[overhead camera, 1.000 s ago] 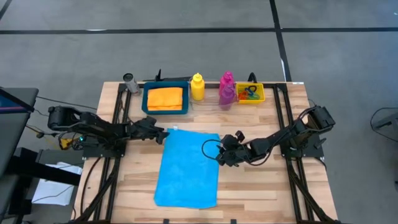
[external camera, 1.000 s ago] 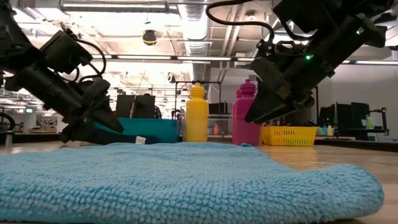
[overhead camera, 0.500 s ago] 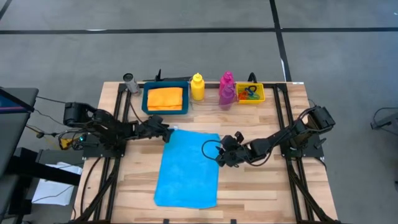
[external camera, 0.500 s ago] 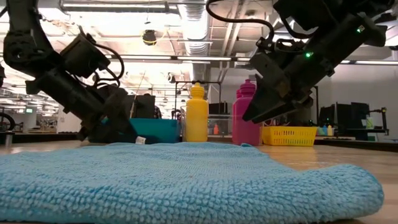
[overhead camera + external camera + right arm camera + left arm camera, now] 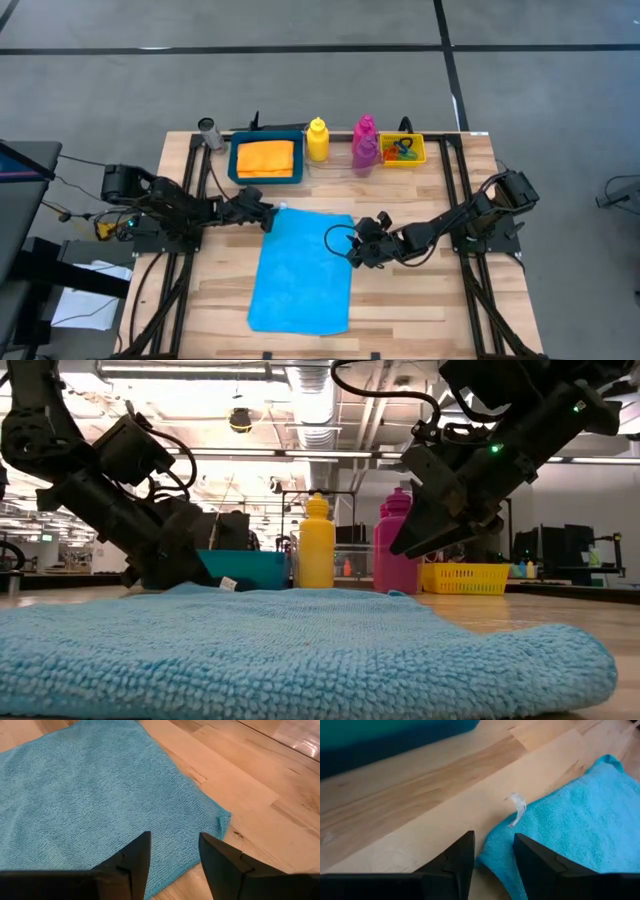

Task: Pick & Place Sports Items
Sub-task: Fold the blue towel

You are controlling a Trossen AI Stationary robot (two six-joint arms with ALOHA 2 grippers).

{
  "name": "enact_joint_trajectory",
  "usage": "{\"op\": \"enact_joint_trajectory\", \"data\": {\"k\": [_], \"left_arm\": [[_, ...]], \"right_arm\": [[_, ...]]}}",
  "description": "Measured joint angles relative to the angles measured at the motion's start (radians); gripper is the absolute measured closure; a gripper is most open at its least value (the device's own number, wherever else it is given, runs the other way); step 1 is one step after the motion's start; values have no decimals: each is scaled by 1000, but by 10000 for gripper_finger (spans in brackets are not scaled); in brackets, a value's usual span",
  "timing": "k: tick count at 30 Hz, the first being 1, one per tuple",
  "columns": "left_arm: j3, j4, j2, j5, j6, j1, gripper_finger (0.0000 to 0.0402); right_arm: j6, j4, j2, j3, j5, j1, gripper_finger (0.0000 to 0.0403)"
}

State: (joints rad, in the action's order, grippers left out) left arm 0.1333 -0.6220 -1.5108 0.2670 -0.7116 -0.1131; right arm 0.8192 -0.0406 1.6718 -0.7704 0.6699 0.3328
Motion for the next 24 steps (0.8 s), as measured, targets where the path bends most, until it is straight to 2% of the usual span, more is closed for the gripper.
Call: {"op": "enact_joint_trajectory", "data": {"k": [9, 20, 24], "left_arm": [[0, -6, 0, -12, 0, 1, 251], [-3, -8, -2, 11, -3, 2, 312], [-3, -8, -2, 14, -3, 2, 324]], "right_arm": [[0, 0, 0, 0, -4, 0, 244], [0, 0, 0, 0, 25, 0, 244], [0, 4, 15, 0, 120, 0, 244]]}}
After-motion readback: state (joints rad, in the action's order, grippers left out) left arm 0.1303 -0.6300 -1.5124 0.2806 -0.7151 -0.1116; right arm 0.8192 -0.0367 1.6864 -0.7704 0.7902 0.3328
